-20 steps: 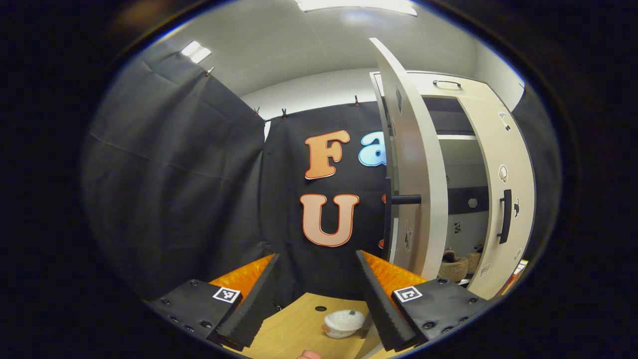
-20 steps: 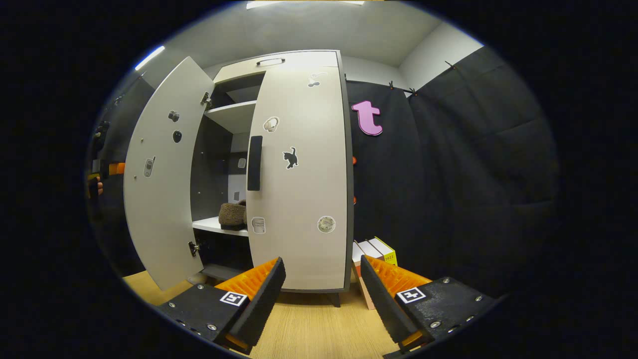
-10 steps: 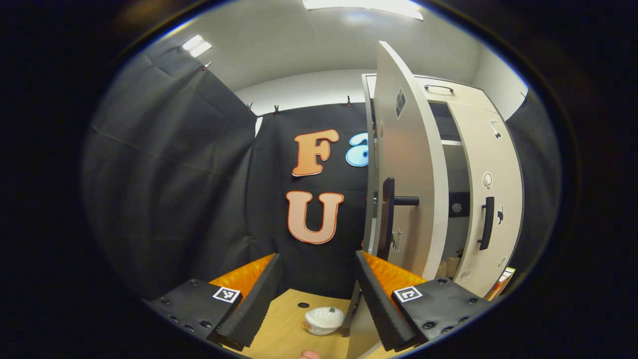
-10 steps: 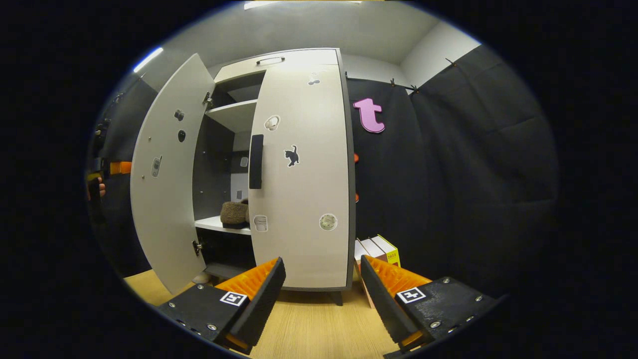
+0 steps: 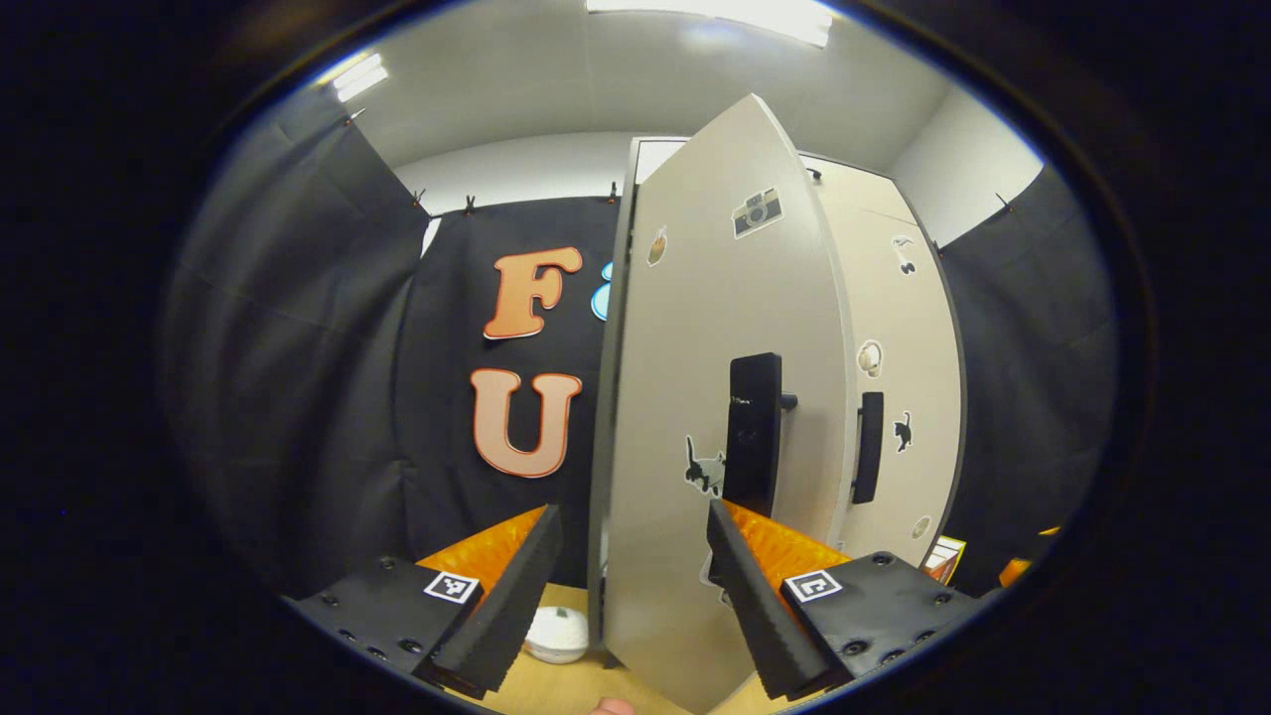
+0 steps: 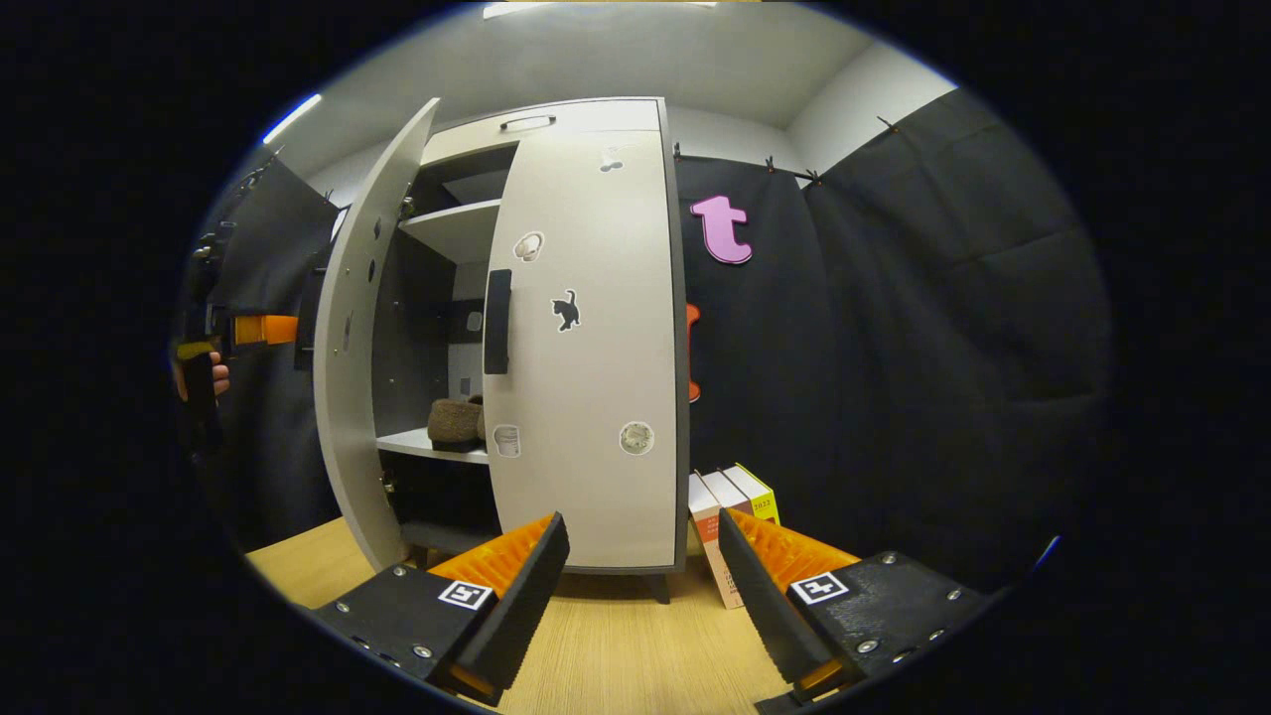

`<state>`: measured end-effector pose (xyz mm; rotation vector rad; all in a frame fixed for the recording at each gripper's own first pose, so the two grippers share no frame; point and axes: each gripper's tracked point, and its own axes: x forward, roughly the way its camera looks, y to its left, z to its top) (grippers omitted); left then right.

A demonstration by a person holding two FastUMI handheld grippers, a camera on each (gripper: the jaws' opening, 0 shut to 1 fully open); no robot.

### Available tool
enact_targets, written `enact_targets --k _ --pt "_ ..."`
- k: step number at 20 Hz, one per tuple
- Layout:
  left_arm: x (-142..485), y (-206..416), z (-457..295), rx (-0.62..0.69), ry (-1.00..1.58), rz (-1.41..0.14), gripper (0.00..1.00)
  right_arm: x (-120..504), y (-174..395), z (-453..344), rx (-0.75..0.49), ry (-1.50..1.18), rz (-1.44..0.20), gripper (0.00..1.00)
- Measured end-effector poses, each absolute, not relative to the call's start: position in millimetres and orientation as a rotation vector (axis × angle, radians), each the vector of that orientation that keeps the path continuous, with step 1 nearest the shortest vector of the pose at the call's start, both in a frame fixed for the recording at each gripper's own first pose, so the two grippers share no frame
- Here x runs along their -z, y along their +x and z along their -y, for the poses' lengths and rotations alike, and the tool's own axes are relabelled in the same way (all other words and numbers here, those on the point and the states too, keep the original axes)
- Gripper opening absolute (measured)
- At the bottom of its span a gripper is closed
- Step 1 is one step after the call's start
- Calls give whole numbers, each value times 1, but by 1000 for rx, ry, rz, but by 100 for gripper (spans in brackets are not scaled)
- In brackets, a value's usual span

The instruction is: Grab one shoe with the right hand and put it into the shoe cabinet, grab the other shoe with the left hand and put it into the shoe cabinet; then close the right door with the right hand and the left door with the left hand.

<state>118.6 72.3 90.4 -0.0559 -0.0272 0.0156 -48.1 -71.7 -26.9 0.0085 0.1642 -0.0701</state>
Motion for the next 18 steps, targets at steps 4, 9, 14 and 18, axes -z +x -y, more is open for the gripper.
enact_targets --k 4,9,14,18 --pt "-97 127 -46 21 -54 59 96 23 -55 88 114 -8 -160 93" --pt "-92 142 -13 97 -66 40 94 20 -57 99 146 2 -158 93" --pt "-68 169 7 129 -79 -13 96 14 -58 106 164 -10 -143 93" --pt "-53 186 16 144 -74 -41 96 17 -61 113 184 -12 -150 93"
